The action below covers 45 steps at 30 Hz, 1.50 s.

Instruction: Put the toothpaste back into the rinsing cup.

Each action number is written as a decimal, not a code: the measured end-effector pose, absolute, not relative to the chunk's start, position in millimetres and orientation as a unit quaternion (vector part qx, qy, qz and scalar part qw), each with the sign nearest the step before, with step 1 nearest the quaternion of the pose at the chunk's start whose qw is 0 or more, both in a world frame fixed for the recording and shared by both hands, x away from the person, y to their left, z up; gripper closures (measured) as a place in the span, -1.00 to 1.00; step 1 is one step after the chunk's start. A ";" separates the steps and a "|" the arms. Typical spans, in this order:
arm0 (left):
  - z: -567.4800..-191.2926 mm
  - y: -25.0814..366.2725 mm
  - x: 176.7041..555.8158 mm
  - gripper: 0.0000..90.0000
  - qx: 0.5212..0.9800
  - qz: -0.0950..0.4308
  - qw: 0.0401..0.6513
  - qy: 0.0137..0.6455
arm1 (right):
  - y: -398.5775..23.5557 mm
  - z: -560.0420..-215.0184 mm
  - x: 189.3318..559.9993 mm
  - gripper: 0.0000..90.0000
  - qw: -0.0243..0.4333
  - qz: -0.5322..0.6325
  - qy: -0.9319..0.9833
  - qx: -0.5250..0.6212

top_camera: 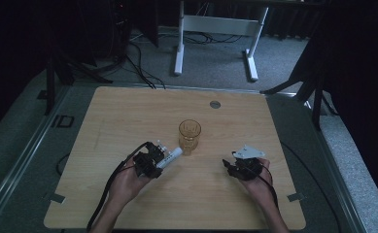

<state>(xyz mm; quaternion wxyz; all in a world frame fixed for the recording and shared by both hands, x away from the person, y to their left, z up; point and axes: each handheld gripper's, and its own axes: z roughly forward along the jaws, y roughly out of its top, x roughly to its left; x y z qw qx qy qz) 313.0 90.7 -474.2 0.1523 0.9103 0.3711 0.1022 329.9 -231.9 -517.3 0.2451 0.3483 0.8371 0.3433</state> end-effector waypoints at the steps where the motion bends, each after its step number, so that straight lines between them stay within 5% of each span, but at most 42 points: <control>1: -474.1 90.3 313.1 0.58 0.912 0.102 0.153 0.368 | -231.4 -516.0 329.2 0.09 0.246 0.344 0.838 0.344; 45: -459.0 70.6 307.8 0.58 0.926 0.091 0.187 0.313 | -212.3 -494.3 312.9 0.07 0.208 0.386 0.859 0.265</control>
